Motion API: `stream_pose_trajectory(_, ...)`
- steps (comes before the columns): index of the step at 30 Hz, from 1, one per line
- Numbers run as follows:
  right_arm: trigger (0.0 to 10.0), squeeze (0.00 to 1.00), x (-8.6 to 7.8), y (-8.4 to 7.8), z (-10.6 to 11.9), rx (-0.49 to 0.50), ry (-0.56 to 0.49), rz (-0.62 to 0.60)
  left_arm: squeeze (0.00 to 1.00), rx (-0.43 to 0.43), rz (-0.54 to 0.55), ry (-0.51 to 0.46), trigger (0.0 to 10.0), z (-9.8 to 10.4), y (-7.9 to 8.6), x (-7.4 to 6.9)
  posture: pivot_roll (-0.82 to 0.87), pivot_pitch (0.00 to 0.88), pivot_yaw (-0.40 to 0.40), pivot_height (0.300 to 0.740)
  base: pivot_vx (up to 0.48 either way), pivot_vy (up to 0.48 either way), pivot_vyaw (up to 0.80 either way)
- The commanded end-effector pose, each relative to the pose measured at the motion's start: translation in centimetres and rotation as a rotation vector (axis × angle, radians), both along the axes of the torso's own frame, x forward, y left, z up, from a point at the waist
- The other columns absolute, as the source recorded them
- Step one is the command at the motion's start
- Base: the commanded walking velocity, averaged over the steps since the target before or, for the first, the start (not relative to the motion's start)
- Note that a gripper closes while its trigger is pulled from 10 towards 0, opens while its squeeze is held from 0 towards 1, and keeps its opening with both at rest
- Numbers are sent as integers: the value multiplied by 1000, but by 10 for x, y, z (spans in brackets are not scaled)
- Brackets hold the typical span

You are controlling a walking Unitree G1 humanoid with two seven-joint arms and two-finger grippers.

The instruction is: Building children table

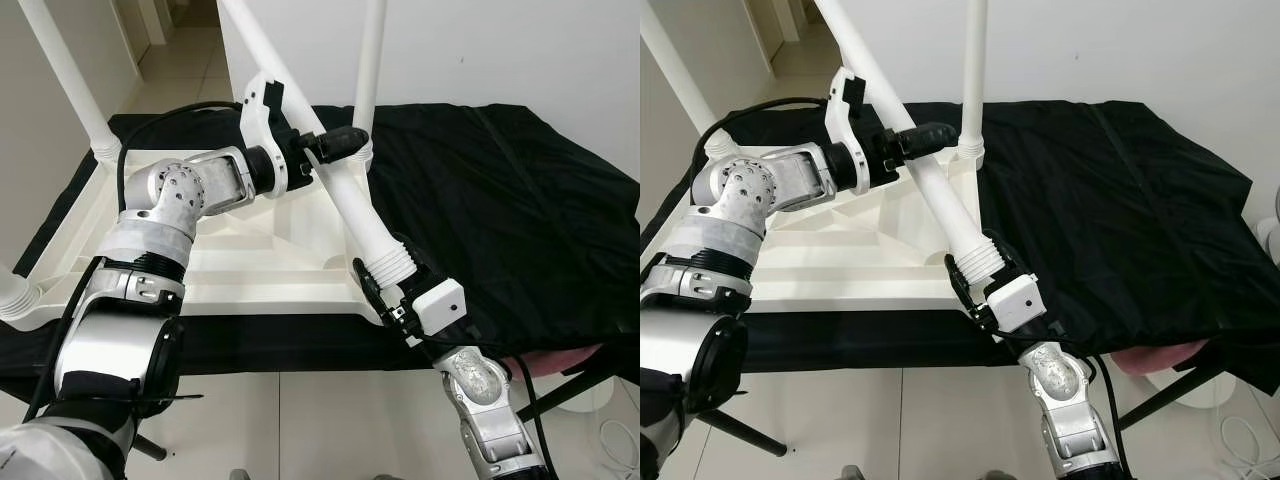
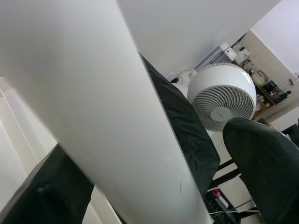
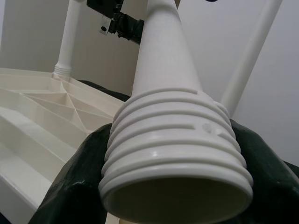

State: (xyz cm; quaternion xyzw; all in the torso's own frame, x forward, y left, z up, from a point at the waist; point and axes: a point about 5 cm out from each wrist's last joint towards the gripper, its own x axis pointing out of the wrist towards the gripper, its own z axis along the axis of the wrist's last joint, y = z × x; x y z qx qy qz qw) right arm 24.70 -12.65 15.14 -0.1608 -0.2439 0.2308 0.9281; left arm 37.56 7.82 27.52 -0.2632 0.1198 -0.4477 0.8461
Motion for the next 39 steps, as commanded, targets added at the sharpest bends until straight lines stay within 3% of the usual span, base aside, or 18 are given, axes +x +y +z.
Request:
stream_pose_trajectory(1,10000,0,-3,1,4,-7,-33,2,0,-60,-97,-61,10000,11,3,-1,-147,0,85,740,0,0,0)
stream_pose_trajectory(8,10000,0,-2,1,4,-37,-43,4,0,-67,-38,34,10000,14,5,10,-140,0,86,740,0,0,0)
stream_pose_trajectory(9,10000,0,-2,1,4,-43,-44,3,0,-73,-39,41,4000,14,5,10,-136,0,84,740,0,0,0)
stream_pose_trajectory(12,10000,0,-2,1,3,-46,-45,3,0,-76,-39,46,4000,14,5,10,-136,0,84,740,0,0,0)
stream_pose_trajectory(13,10000,0,-3,2,3,-49,-45,2,0,-88,-38,47,0,15,6,10,-133,0,83,740,0,0,0)
stream_pose_trajectory(28,10000,0,-3,0,2,-39,-43,-13,0,-118,-32,69,0,20,9,15,-131,0,86,740,0,0,0)
stream_pose_trajectory(29,10000,110,-3,-1,1,-23,-37,-21,0,-118,-27,77,0,20,9,15,-131,0,87,740,0,0,0)
stream_pose_trajectory(30,10000,1000,-3,-2,1,-1,-23,-18,0,-111,-21,83,0,20,9,16,-131,0,87,740,0,0,0)
stream_pose_trajectory(32,10000,1000,-3,-2,0,13,-15,-14,0,-106,-17,86,0,19,9,17,-131,0,87,740,0,0,0)
stream_pose_trajectory(33,10000,1000,-4,-2,0,24,-8,-11,0,-106,-12,94,10000,19,9,17,-131,0,88,740,0,0,0)
stream_pose_trajectory(39,10000,1000,-6,-1,-2,44,9,2,0,-119,1,106,10000,21,11,19,-130,0,87,740,0,0,0)
